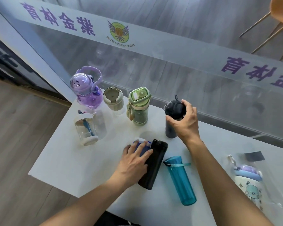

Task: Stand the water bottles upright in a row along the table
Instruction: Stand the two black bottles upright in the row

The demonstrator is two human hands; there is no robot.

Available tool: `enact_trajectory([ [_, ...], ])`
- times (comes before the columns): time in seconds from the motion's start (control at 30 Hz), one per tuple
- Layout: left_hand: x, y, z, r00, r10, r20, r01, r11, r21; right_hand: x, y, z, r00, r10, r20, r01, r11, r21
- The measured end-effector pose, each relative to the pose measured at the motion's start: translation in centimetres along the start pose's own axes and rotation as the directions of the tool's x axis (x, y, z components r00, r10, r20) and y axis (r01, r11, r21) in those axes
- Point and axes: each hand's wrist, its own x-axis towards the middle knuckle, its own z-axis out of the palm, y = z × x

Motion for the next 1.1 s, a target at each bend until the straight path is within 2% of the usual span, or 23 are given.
enact_trajectory([
  [0.03,0.3,-0.3,-0.8,0.988,-0.005,-0.154,0.002,1.000,-0.021,-0.3,0.1,-0.1,1.000,-0.005,-0.009,0.006,1.000,0.020],
  [0.1,1.5,-1.3,-3.0,0.894,-0.048,-0.446,0.024,0.998,-0.059,-0.9,0.7,0.0,1.000,-0.015,-0.013,0.015,0.999,0.041],
  [0.17,3.0,-2.3,-6.5,0.800,-0.080,-0.594,0.051,0.997,-0.065,-1.3,1.1,0.3,1.000,-0.018,-0.010,0.018,0.998,0.060],
  [0.23,4.8,-3.0,-9.9,0.760,-0.084,-0.644,0.060,0.996,-0.058,-1.4,1.2,0.5,1.000,-0.012,0.002,0.011,0.998,0.068],
  [0.33,7.3,-3.7,-12.5,0.816,-0.096,-0.570,0.073,0.995,-0.063,-1.4,0.9,0.5,1.000,-0.016,0.010,0.016,0.998,0.066],
  [0.4,8.5,-4.0,-13.0,0.884,-0.129,-0.450,0.072,0.987,-0.142,-1.4,0.7,0.6,1.000,-0.021,0.015,0.020,0.998,0.062],
  [0.47,9.4,-4.3,-13.1,0.917,-0.125,-0.378,0.035,0.971,-0.235,-1.5,0.7,0.9,0.999,-0.023,0.026,0.021,0.997,0.069],
  [0.77,11.1,-4.6,-13.3,0.915,-0.064,-0.399,-0.060,0.955,-0.289,-1.5,0.5,1.3,0.999,-0.036,0.030,0.033,0.997,0.068],
  [1.1,10.7,-4.8,-13.3,0.903,-0.107,-0.417,-0.024,0.955,-0.296,-1.5,0.3,1.8,0.999,-0.033,0.033,0.030,0.997,0.075],
])
